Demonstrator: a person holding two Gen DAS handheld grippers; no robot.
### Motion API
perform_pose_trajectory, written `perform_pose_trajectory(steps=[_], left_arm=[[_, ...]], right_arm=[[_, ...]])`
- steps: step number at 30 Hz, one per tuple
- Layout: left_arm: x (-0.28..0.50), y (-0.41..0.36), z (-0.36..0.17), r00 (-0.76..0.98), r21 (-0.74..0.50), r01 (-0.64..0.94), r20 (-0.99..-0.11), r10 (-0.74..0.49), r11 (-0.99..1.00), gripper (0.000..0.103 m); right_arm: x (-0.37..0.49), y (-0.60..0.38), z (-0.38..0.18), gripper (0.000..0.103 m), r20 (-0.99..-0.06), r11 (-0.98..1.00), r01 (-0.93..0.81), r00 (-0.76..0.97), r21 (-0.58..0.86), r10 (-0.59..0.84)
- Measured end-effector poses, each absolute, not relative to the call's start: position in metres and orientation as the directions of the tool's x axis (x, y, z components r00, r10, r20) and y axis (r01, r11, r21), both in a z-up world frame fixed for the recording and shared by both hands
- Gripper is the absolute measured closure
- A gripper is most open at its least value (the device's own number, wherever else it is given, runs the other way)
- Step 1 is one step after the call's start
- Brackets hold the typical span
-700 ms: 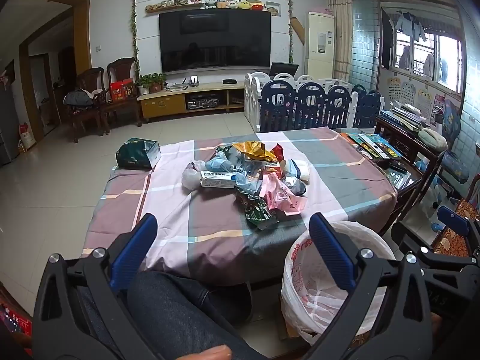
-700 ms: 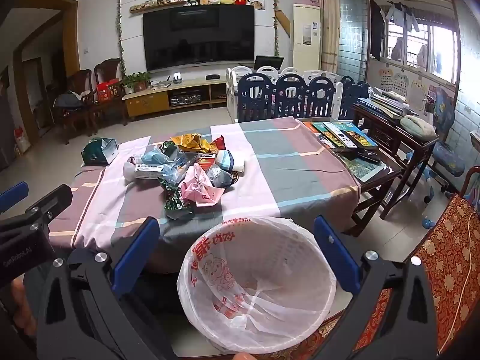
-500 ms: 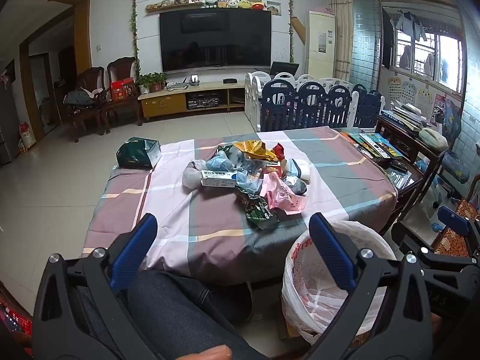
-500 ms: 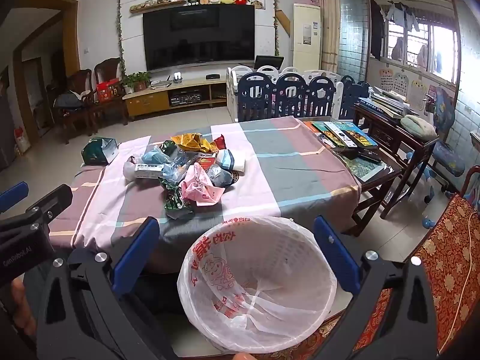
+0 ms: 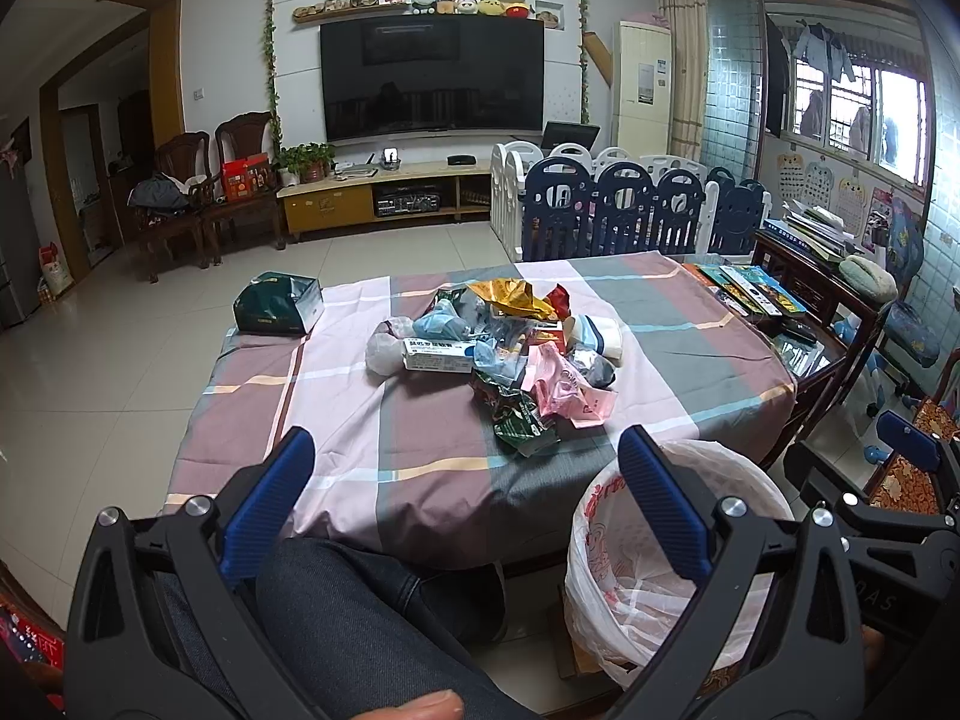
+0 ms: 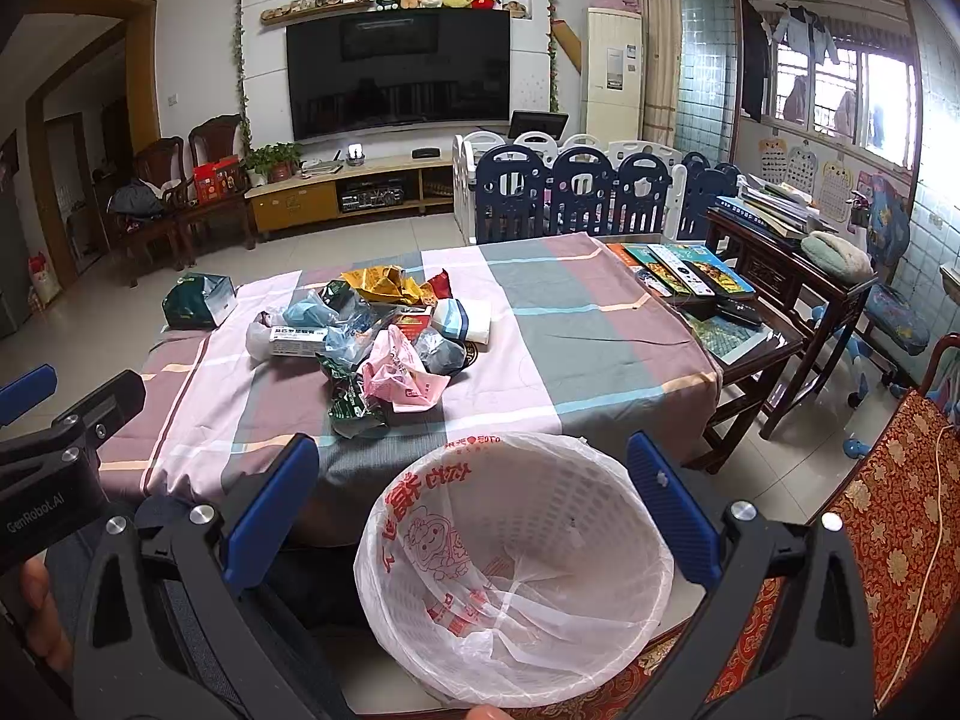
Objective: Collect trash
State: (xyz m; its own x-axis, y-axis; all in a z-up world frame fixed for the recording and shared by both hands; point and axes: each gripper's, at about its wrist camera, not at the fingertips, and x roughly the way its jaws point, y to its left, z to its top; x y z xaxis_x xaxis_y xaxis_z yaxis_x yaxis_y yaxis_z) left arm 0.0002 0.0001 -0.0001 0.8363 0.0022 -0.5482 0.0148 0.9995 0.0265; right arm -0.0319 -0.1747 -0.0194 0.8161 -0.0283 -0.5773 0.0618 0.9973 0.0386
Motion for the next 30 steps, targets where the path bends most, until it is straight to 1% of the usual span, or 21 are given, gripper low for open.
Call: perform_pose_trajectory(steps=[30], left_arm=[[0.0032,0.0049,-0.0073,0.835,0.034,0.018,-0.550,0.003,0.999,0.003]], right_arm=[[-0.0326,-0.1741,-0.0172,0.003,-0.571,0.998,0.063,0.820,0.027,-0.037]])
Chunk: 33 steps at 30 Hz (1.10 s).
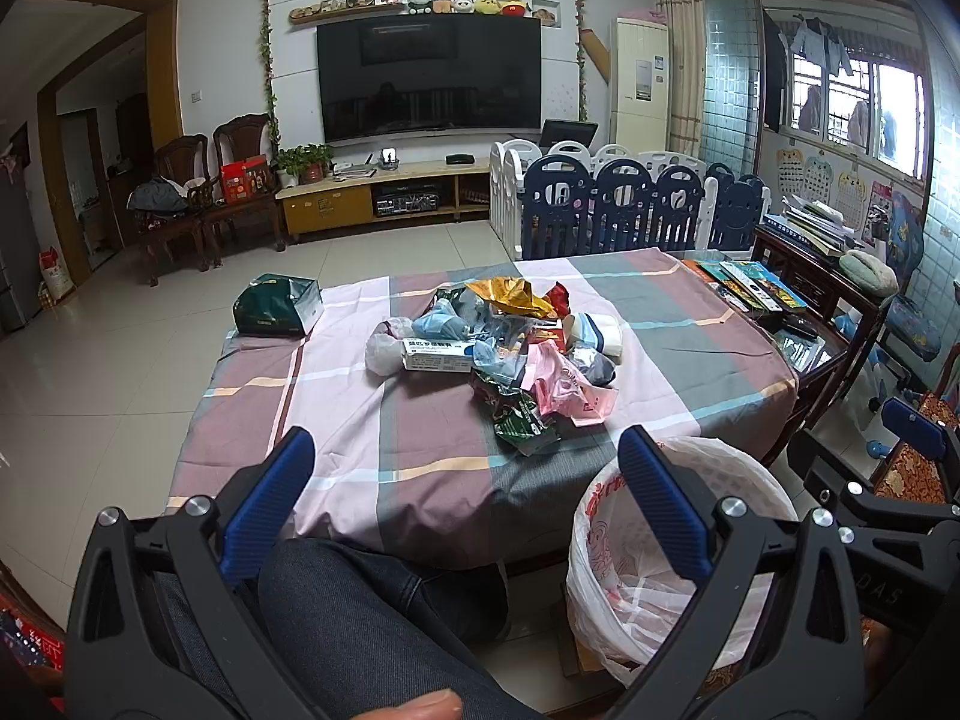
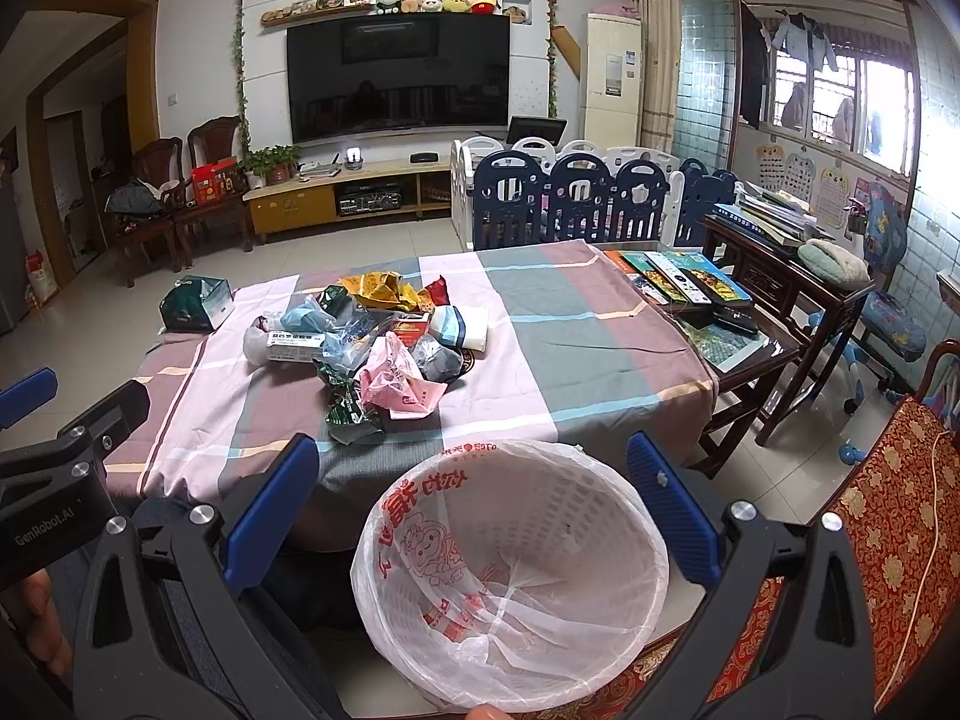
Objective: Collect trash
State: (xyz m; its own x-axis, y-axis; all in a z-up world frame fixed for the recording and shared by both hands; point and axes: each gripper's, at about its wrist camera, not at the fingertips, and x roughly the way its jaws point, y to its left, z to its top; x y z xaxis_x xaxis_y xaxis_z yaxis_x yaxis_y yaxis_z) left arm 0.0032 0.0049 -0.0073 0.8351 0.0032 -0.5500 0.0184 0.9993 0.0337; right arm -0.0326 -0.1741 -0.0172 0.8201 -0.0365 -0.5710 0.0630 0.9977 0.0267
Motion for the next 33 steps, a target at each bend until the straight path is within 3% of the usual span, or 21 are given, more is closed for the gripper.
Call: perform_pose_trajectory(steps=[33], left_arm=[[0.0022,0.0058,-0.0124,0.833,0.035,0.018,-0.553,0.005,0.999,0.003]], right_arm=[[-0.0330,-0.1718,-0.0166,0.003,-0.566,0.998,0.063,0.823,0.022,-0.040]])
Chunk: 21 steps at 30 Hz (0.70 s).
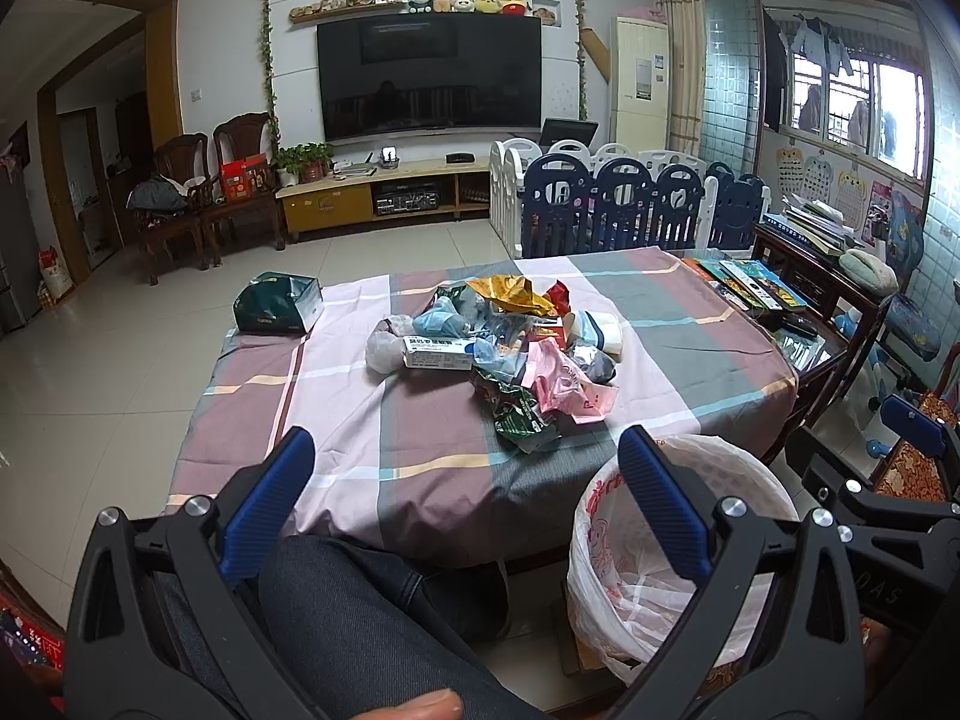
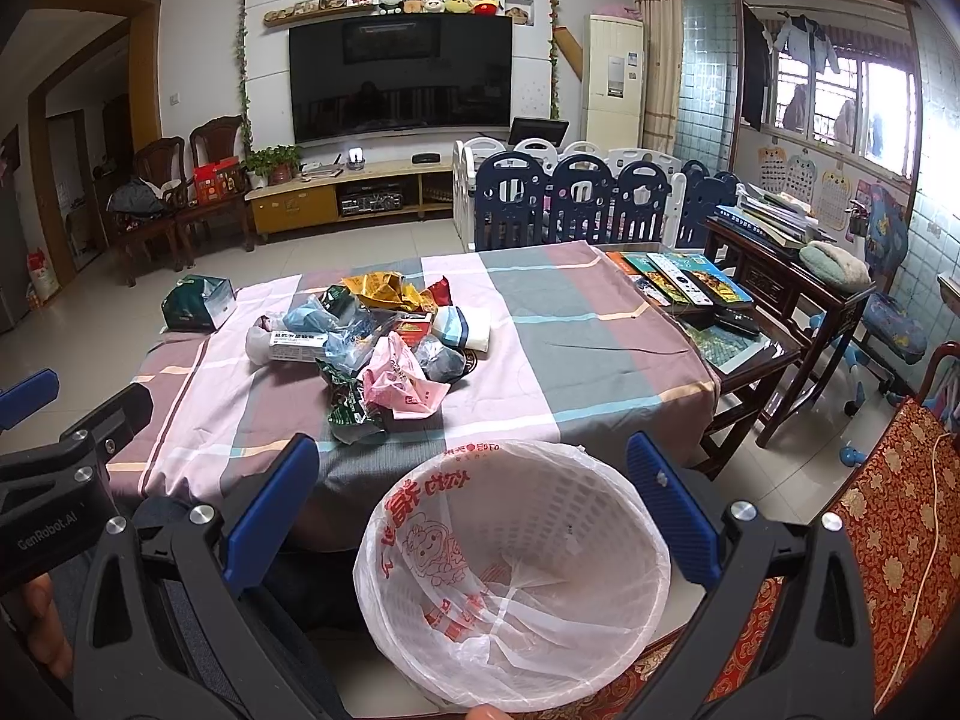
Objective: Collect trash
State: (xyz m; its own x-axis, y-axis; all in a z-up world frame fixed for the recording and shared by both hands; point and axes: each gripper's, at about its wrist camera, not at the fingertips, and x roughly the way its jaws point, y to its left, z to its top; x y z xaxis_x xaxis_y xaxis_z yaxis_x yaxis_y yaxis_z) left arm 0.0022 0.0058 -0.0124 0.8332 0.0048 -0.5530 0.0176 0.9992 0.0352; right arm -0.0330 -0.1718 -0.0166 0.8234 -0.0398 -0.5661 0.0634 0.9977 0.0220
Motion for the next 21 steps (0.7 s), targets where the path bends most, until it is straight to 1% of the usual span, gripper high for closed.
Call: perform_pose_trajectory(steps=[16,19,21], left_arm=[[0.004,0.006,-0.019,0.820,0.032,0.012,-0.573,0.008,0.999,0.003],[0.010,0.011,-0.023,0.807,0.020,0.011,-0.590,0.003,1.000,0.003],[0.016,0.018,-0.030,0.786,0.001,0.008,-0.619,-0.005,1.000,0.003]], right_arm=[[-0.025,-0.170,-0.020,0.003,-0.578,0.997,0.079,0.814,0.025,-0.049],[-0.019,-0.169,-0.021,0.003,-0.585,0.995,0.094,0.808,0.016,-0.067],[-0.010,-0.170,-0.024,0.003,-0.593,0.994,0.105,0.801,0.010,-0.079]])
